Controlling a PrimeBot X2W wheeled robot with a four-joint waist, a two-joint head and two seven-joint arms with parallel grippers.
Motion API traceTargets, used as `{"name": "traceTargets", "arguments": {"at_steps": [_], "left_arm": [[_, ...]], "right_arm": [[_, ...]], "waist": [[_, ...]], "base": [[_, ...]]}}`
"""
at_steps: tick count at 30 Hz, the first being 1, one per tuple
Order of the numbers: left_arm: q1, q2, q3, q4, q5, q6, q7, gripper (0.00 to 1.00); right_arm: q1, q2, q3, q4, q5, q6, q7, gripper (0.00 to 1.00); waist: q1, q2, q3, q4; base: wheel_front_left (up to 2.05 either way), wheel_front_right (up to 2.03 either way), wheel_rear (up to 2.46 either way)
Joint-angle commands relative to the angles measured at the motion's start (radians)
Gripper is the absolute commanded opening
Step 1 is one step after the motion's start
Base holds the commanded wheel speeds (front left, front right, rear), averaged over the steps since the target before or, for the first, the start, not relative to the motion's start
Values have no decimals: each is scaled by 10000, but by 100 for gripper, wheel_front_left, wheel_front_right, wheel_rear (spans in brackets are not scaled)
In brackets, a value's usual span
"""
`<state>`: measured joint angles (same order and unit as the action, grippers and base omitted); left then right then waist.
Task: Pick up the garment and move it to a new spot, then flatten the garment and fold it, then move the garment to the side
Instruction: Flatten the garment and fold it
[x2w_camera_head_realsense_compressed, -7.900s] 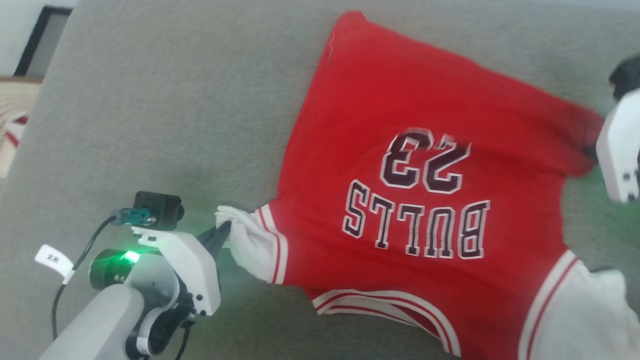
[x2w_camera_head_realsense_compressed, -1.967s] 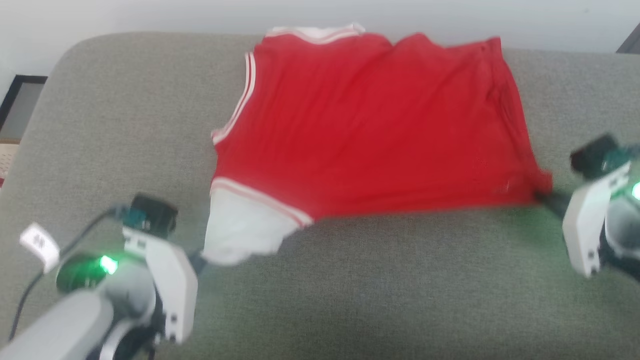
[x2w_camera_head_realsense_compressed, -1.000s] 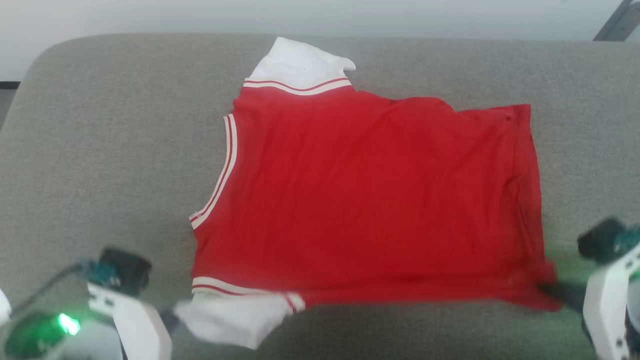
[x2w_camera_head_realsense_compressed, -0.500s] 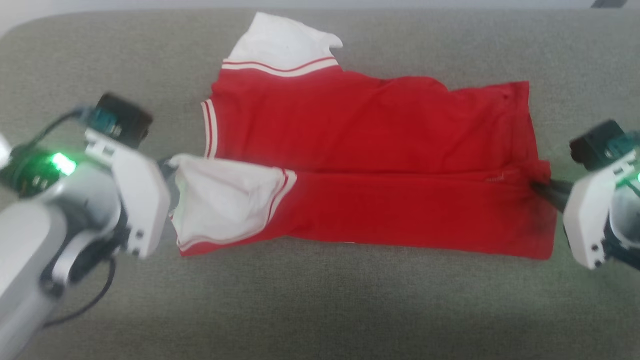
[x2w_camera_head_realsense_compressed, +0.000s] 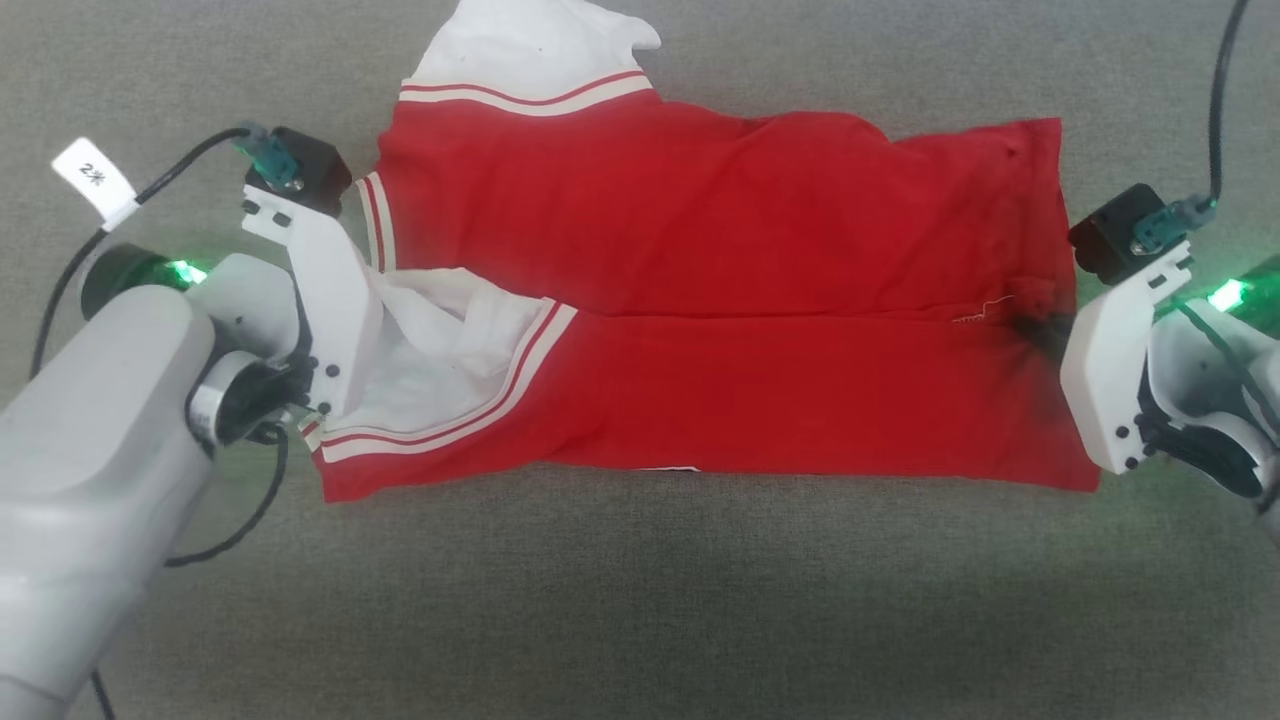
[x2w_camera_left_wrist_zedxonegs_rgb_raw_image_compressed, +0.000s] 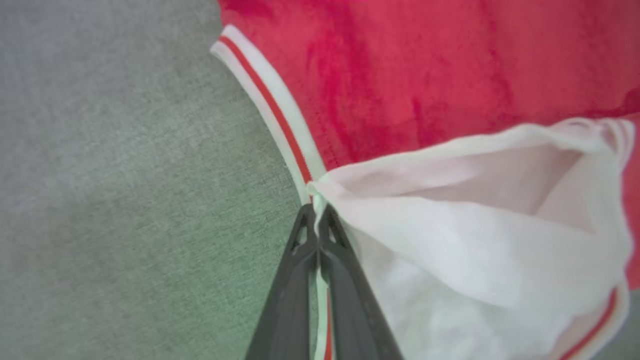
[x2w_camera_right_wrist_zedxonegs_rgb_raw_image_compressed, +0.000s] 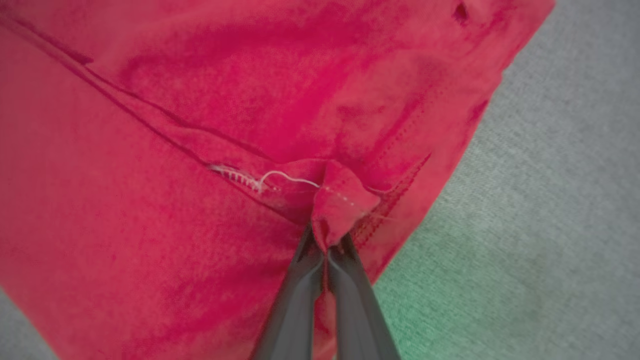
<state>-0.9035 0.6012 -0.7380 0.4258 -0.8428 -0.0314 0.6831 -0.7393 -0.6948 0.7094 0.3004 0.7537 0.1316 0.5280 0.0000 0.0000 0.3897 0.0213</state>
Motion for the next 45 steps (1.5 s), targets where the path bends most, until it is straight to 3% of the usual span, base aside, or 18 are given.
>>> {"name": "traceTargets", "arguments": {"at_steps": [1, 2, 5, 6, 7, 8, 9, 10, 20, 28, 31, 37, 45], "left_arm": [[-157, -130, -67, 369, -73, -91, 158, 0], [-202, -227, -83, 626, -180, -110, 256, 2], [-288, -478, -59, 1202, -382, -101, 449, 22], [-351, -524, -69, 1313, -417, -110, 508, 34], [-402, -562, -54, 1391, -445, -126, 515, 43], [-439, -591, 10, 1454, -515, -90, 488, 60], [-471, -598, 52, 1515, -552, -35, 521, 100], [-512, -571, 59, 1542, -573, -26, 563, 100], [-257, -130, 174, 777, -642, 487, 998, 100], [840, 588, 263, -1244, -1020, 1481, 1724, 100], [1608, 1021, 324, -2436, -1184, 2049, 1903, 100], [2675, 1607, 424, -3892, -1320, 2779, 1959, 100], [3368, 1853, 557, -4197, -1379, 3088, 1549, 100]], "right_arm": [[-106, 146, 213, 241, 100, -19, -57, 0], [-186, 183, 311, 336, 139, -19, -75, 0], [-409, 285, 542, 613, 262, -19, -197, 0], [-475, 289, 580, 674, 289, -19, -294, 13], [-539, 299, 612, 744, 322, -19, -337, 36], [-595, 297, 639, 794, 358, -19, -427, 46], [-644, 281, 673, 808, 370, -19, -511, 72], [-681, 270, 694, 811, 368, -19, -631, 100], [-340, 174, 1, 679, -31, -19, -2242, 100], [725, 665, -2462, 58, -1500, -19, -4525, 100], [1615, 1291, -4064, -643, -2595, -19, -5383, 100], [3141, 2648, -6490, -2227, -4210, -19, -5767, 100], [4749, 4345, -8128, -4239, -5310, -18, -5580, 100]], "waist": [[0, 0, -8, -14], [0, 0, -22, -18], [0, 0, -111, -32], [0, 0, -155, -28], [0, 0, -206, -22], [0, 0, -264, -19], [0, 0, -334, -10], [0, 0, -404, -6], [0, 0, -1031, 148], [0, 0, -1351, 220], [0, 0, -1403, 140], [0, 0, -1327, -30], [0, 0, -971, -298]], "base": [[0, 0, 0], [0, 0, 0], [0, 0, 0], [0, 0, 0], [0, 0, 0], [0, 0, 0], [0, 0, 0], [0, 0, 0], [0, 0, 0], [0, 0, 0], [0, 0, 0], [0, 0, 0], [0, 0, 0]]}}
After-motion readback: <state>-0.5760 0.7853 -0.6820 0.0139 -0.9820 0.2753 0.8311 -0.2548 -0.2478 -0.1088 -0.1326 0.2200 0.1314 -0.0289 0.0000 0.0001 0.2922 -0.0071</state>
